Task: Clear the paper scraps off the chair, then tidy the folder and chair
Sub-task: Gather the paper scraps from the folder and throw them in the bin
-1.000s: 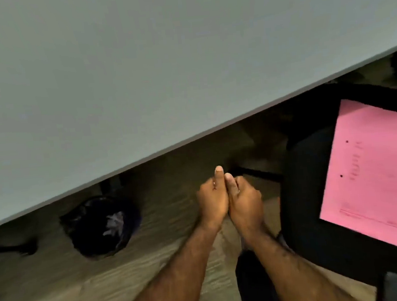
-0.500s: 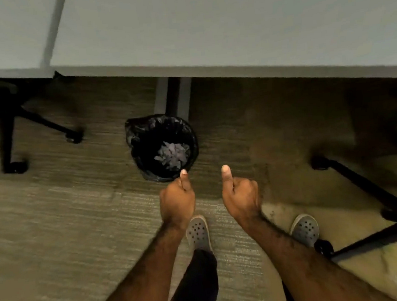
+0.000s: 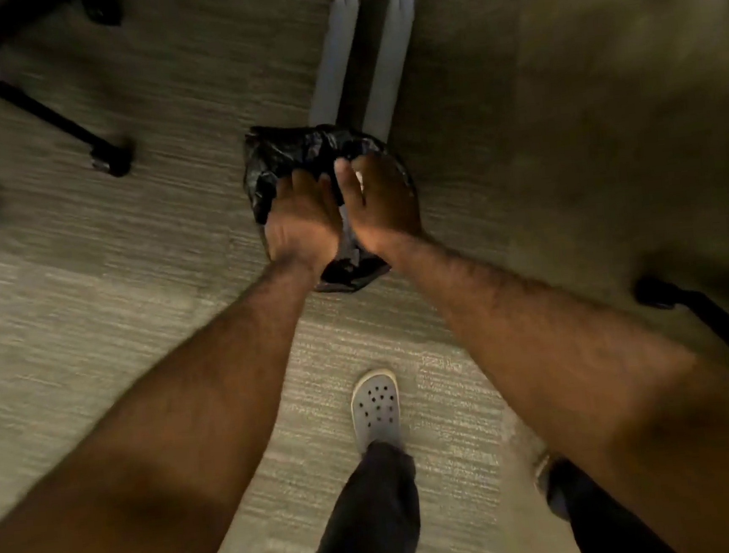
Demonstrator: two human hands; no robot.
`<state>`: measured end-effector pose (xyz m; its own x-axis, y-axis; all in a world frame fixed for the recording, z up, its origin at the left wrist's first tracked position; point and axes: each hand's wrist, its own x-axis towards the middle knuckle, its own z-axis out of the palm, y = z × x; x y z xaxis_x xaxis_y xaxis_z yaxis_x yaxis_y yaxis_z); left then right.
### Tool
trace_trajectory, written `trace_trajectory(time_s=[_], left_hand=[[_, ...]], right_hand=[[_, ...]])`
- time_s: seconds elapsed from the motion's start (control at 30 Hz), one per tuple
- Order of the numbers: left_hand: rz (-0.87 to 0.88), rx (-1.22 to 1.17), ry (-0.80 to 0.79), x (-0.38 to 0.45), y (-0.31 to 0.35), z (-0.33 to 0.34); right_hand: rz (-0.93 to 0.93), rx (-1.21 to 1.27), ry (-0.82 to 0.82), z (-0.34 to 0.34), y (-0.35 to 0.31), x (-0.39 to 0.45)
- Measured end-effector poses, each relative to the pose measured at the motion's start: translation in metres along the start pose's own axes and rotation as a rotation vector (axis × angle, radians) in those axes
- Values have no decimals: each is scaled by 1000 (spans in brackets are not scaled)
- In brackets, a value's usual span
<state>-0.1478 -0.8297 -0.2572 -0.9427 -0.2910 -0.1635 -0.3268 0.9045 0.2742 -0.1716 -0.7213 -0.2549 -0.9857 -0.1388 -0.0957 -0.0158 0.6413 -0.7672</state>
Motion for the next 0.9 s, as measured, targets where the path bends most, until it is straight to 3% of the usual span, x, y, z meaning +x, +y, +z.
trace_trajectory(time_s=[0.07,0.13,0.2,0.43,0.67,0.9], left_hand=[[39,104,-257,19,-11,11],[-29,133,-411,19,-21,21],[-16,153,-399,7,-25,29],[111,204,-333,-25,-12,10],[108,146,-297,-66,30,-75],[114,143,-375,-133,93,-168]], right_hand=[[-3,-58,-143,16,10,16],[2,-259,-287,28,25,20],[-4,-372,-346,31,33,13],[-12,-421,-437,0,24,-15],[-16,-420,-482,-82,-37,-53],[35,-361,-404,-179,-101,-123]])
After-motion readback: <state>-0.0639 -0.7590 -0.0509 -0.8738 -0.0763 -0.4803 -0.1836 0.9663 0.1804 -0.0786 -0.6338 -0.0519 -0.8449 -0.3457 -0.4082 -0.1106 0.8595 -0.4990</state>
